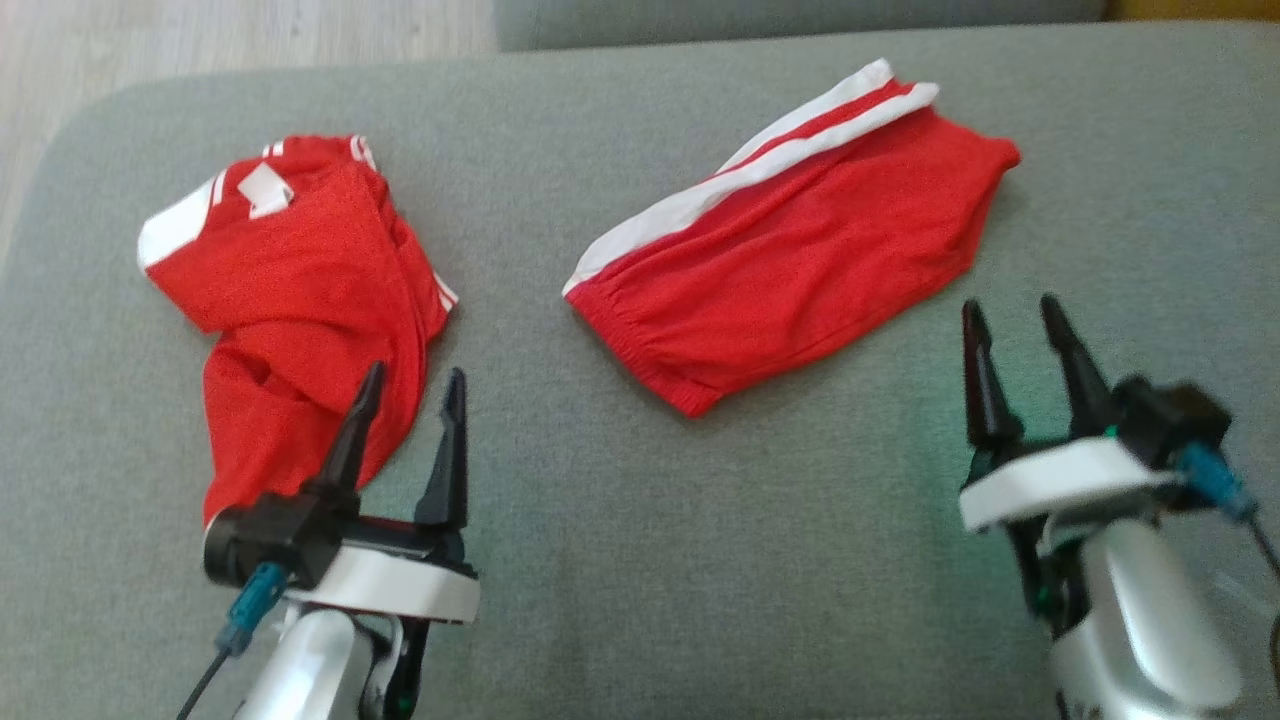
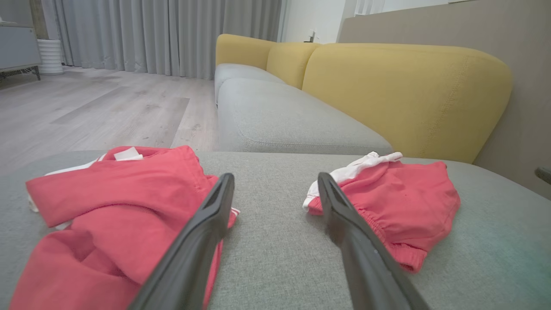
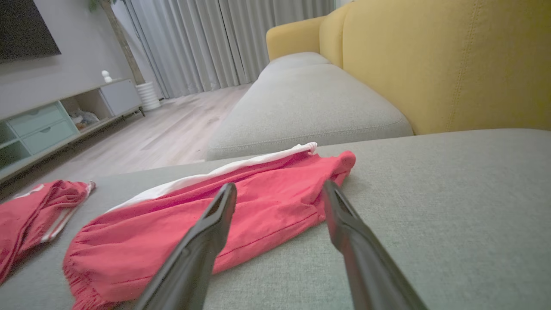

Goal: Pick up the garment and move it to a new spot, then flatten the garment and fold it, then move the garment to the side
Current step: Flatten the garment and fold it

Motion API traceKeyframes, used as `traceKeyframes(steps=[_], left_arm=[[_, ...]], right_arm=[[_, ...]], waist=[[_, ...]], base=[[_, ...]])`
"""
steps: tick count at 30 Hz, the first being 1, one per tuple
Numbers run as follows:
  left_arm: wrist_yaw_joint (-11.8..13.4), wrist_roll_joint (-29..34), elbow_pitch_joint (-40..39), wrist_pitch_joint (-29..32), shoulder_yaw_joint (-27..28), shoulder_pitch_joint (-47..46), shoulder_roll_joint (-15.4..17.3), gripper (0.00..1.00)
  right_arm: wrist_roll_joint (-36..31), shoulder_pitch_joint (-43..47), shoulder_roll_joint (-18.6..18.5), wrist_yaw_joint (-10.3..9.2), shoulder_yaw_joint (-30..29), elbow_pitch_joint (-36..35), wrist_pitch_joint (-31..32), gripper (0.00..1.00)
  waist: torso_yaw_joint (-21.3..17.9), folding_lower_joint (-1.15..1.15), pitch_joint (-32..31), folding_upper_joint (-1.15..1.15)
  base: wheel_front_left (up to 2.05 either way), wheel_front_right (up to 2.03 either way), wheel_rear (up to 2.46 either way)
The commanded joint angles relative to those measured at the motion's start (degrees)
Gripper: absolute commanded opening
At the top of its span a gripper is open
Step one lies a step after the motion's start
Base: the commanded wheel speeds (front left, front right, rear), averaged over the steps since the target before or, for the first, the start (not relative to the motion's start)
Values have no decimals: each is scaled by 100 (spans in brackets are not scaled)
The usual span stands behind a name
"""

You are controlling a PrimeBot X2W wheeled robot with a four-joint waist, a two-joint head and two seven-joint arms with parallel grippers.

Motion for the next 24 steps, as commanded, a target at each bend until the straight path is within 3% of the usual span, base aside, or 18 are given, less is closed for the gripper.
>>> traceKeyframes(steps=[1, 7, 16, 24], left_arm=[[-35, 68, -182, -30, 280, -333, 16, 100], [-272, 267, -109, -30, 308, -599, -196, 100], [-509, 413, 68, -30, 335, -920, -432, 100], [-601, 475, 130, -30, 380, -1026, -551, 100]], right_arm=[[-87, -406, 18, -11, 53, -235, 77, 100], [-498, -1434, -83, -11, -525, -35, 959, 100], [-1385, -3075, -492, -11, -1728, 1445, 2368, 100], [-2323, -3564, -906, -11, -2169, 2639, 2598, 100]], waist=[[79, 0, 146, 0], [338, 0, 638, 0], [853, 0, 1200, 0], [1081, 0, 1382, 0]], base=[[0, 0, 0], [0, 0, 0], [0, 0, 0], [0, 0, 0]])
